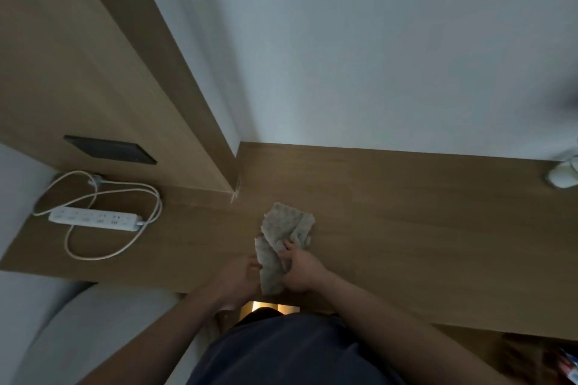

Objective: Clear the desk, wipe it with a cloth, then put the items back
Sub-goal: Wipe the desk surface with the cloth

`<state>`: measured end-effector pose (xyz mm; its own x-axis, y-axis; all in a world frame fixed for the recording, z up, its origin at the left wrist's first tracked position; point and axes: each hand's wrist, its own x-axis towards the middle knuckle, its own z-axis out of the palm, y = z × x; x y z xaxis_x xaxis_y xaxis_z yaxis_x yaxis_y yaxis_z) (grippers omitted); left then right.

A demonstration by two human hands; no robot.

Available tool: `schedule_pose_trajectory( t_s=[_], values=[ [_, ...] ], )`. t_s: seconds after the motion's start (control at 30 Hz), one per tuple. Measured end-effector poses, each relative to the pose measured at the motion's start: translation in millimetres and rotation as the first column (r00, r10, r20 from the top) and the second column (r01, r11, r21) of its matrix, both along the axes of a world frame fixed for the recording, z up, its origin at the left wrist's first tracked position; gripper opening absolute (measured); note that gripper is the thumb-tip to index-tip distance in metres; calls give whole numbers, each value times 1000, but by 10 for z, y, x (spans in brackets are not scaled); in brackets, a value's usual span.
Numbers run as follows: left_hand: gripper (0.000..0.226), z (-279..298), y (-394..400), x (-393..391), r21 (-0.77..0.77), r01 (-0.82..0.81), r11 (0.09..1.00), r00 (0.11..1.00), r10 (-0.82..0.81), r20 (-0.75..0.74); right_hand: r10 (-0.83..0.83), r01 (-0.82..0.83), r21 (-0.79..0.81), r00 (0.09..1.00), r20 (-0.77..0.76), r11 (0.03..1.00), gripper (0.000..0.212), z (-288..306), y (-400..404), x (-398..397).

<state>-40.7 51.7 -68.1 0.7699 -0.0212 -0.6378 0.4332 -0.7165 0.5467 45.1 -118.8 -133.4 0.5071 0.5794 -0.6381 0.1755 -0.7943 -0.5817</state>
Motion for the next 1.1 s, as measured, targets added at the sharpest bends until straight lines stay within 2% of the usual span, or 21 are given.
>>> schedule_pose_trajectory(
  t_s=[0.1,0.2,0.27,0.37,0.43,0.5,0.57,0.73,0.83,0.93,1.0,1.03,1.1],
  values=[
    [61,60,119,-29,-2,59,998,995,-59,81,-175,175,143,984,-13,974,65,-53,-139,-90],
    [87,-47,11,68,-2,100,995,986,-99,132,-328,308,239,944,47,921,54,-39,-425,-154],
    [90,-245,-109,184,116,231,966,965,-243,99,-430,392,259,896,111,883,48,-10,-631,-180],
    [87,-508,-288,340,282,439,853,874,-478,88,-543,522,152,817,195,839,46,-8,-922,-198],
    [88,-582,-345,443,337,542,770,805,-590,55,-549,553,45,807,219,832,51,-10,-1094,-204],
    [89,-651,-302,540,368,591,718,771,-636,2,-523,550,-72,822,225,832,58,-13,-1228,-214],
    [89,-730,-183,633,379,579,722,784,-620,-17,-506,543,-145,831,229,827,63,-37,-1318,-242],
    [80,-709,397,616,451,383,807,898,-440,24,-488,526,-218,848,205,822,63,-116,-1382,-360],
    [93,-760,952,524,512,267,816,935,-348,67,-482,517,-232,854,195,824,65,-128,-1344,-381],
    [88,-1019,1505,537,507,184,842,977,-214,1,-469,508,-246,860,203,826,64,-103,-1331,-375],
    [100,-950,1540,645,501,189,845,976,-217,-1,-459,504,-255,862,216,825,63,-78,-1338,-366],
    [99,-838,1457,708,483,208,851,972,-234,-6,-467,512,-255,857,218,821,63,-62,-1345,-367],
    [69,-726,1223,808,474,239,848,967,-254,-33,-483,530,-257,846,226,808,63,-31,-1366,-373]
  ],
)
